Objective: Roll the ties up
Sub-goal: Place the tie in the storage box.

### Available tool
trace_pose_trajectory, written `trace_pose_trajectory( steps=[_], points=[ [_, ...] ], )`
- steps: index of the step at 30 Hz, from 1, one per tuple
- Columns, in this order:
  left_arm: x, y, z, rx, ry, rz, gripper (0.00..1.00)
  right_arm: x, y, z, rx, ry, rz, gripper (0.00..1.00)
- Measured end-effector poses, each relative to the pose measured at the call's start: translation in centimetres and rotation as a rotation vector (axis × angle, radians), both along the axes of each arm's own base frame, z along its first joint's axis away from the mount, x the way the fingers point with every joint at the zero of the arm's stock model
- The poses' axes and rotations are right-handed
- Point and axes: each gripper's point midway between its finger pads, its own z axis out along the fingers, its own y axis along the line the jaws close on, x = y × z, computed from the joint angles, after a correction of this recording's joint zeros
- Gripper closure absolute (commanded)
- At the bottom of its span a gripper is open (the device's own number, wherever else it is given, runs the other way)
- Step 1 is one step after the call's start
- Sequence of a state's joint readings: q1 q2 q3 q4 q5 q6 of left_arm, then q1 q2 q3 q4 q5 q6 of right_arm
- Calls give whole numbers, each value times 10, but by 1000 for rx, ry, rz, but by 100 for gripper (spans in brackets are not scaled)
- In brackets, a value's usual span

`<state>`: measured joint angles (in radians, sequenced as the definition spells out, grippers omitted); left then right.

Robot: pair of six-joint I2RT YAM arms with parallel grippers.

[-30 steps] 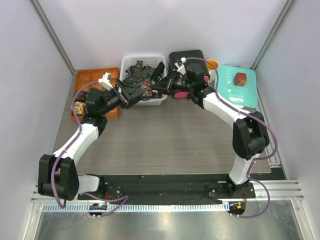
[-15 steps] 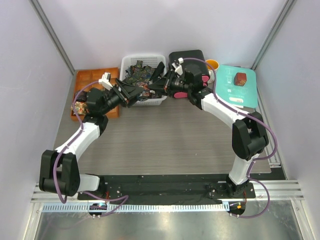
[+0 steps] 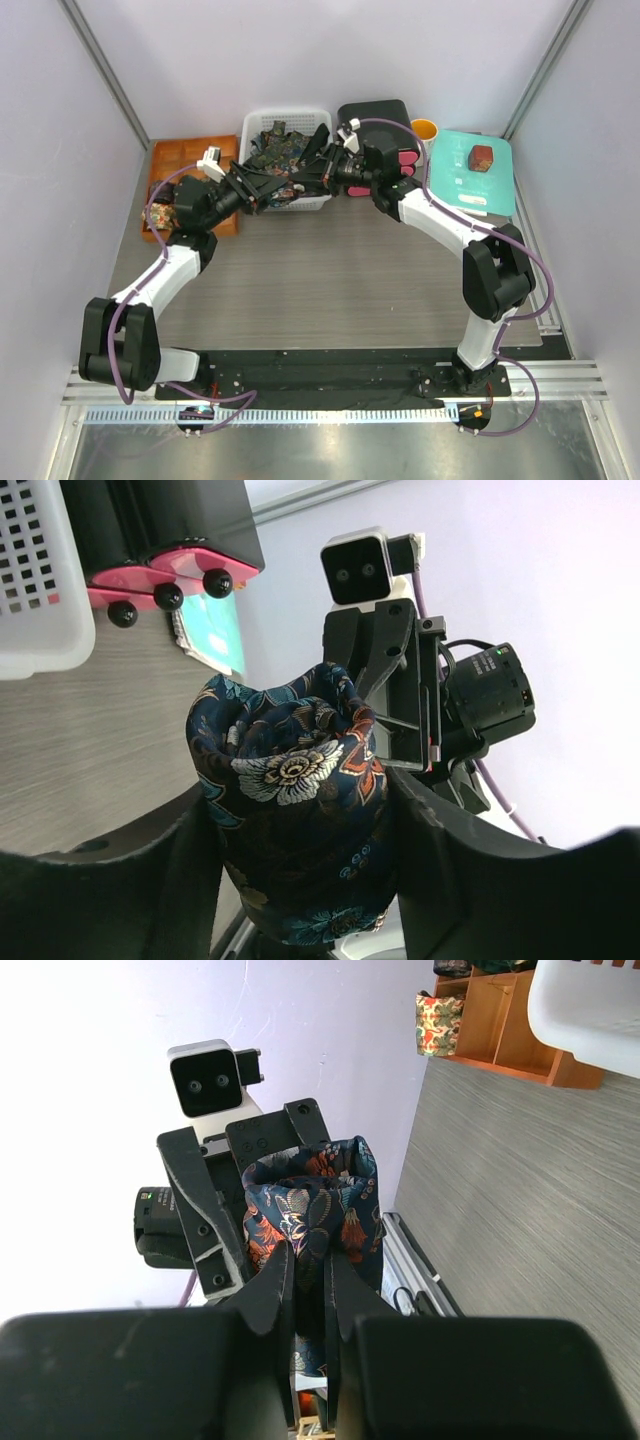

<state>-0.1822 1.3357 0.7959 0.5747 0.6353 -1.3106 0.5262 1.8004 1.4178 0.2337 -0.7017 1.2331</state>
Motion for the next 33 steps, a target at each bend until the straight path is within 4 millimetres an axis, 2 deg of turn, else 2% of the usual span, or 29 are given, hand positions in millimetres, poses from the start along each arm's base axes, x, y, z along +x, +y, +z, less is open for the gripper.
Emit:
trace_pose_trajectory(
  steps=[2, 5, 6, 7, 9, 12, 13, 15, 16, 17, 18, 22, 26, 29, 31, 33],
  points=[
    [0, 0, 0, -2, -4, -1, 60, 0, 0, 0, 1, 3, 0, 99],
    [0, 2, 0, -2, -13, 3, 79, 0, 0, 0, 1, 5, -1, 97],
    [1, 3, 0, -1, -13, 5, 90, 0, 0, 0, 1, 7, 0, 95],
    [1, 4, 0, -1, -15, 3, 94, 0, 0, 0, 1, 8, -1, 88],
    [0, 7, -1, -1, -14, -2, 100, 0, 1, -1, 0, 10, -1, 84],
    [-1, 11, -4, 2, -7, -12, 100, 0, 3, -3, 0, 19, -1, 69],
    [-2, 13, -6, 3, -2, -15, 100, -1, 4, -4, 0, 24, 1, 53],
    [-3, 18, -9, 6, 11, -13, 100, -2, 5, -6, 0, 37, 4, 33],
    [-2, 23, -12, 12, 20, -2, 100, -1, 5, -7, -1, 39, 5, 15],
    [0, 29, -15, 19, 33, 13, 100, -1, 5, -7, 0, 39, 5, 3],
    [1, 35, -18, 27, 43, 26, 100, -1, 4, -7, -1, 39, 4, 0],
    [1, 62, -35, 106, 83, 70, 100, 4, -1, -8, -6, 27, -4, 0],
    [-3, 93, -47, 288, 92, 96, 100, 7, -5, -12, -19, 10, -8, 0],
    [-4, 127, -42, 471, 55, 110, 100, 7, -8, -20, -42, 1, -5, 0],
    [-2, 156, -39, 604, 51, 110, 100, 7, -11, -26, -56, 0, -2, 0],
    [1, 179, -42, 693, 73, 94, 100, 6, -13, -34, -70, 5, 0, 0]
  ],
)
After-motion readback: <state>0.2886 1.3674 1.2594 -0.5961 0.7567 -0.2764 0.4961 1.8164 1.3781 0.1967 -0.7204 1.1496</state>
